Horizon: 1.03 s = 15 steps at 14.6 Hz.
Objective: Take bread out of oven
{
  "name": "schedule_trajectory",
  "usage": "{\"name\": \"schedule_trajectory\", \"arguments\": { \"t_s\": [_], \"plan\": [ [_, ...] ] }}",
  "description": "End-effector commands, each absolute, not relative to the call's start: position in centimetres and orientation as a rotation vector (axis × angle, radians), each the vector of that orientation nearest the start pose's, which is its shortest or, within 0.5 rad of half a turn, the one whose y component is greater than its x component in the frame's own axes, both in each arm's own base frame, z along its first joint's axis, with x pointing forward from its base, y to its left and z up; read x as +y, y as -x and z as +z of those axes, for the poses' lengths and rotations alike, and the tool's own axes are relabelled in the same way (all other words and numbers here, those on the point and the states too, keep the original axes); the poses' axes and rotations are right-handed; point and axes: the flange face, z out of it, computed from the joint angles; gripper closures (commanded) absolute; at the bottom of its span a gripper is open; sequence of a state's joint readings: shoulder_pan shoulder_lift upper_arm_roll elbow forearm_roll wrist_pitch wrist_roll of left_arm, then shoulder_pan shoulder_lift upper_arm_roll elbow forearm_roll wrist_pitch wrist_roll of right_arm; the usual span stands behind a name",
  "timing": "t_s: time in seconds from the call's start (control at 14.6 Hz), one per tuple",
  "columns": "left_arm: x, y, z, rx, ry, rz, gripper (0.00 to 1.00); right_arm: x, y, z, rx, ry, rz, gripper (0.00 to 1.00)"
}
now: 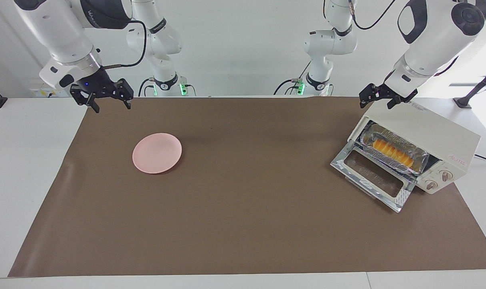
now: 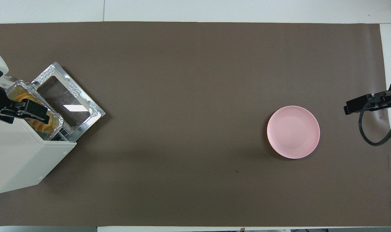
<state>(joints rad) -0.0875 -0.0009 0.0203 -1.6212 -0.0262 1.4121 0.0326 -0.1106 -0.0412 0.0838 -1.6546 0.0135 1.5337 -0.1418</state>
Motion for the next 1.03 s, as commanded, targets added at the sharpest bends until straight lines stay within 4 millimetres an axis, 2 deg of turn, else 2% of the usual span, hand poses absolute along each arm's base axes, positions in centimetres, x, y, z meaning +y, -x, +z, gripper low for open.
{"name": "schedule_trajectory", "arguments": {
  "t_s": [0.0,0.34,0.41,0.55,0.62,0.75,0.89,0.96],
  "plan": [
    [-4.0,-53.0,59.4,0.151,3.153,0.305,0.00,-1.4,-52.8,60.6,-0.208,3.116,0.128,0.00],
    [-3.9,-54.1,59.5,0.139,3.165,0.186,0.00,-1.4,-52.9,60.5,-0.205,3.116,0.130,0.00],
    [-3.5,-54.9,59.1,0.111,3.176,0.158,0.00,-1.4,-52.8,60.6,-0.205,3.116,0.128,0.00],
    [-3.4,-57.3,56.8,0.073,3.197,0.169,0.00,-1.4,-52.8,60.6,-0.205,3.116,0.128,0.00],
    [-3.3,-59.2,55.1,0.004,3.191,0.199,0.00,-1.4,-52.8,60.6,-0.205,3.116,0.128,0.00],
    [-3.8,-62.7,52.3,-0.290,3.125,0.188,0.00,-1.4,-52.8,60.6,-0.205,3.116,0.128,0.00],
    [-2.4,-64.7,50.6,-0.506,3.067,0.109,0.00,-1.4,-52.8,60.6,-0.205,3.116,0.128,0.00],
    [-0.7,-65.3,50.1,-0.668,3.035,0.076,0.00,-1.4,-52.8,60.6,-0.205,3.116,0.128,0.00]
  ]
}}
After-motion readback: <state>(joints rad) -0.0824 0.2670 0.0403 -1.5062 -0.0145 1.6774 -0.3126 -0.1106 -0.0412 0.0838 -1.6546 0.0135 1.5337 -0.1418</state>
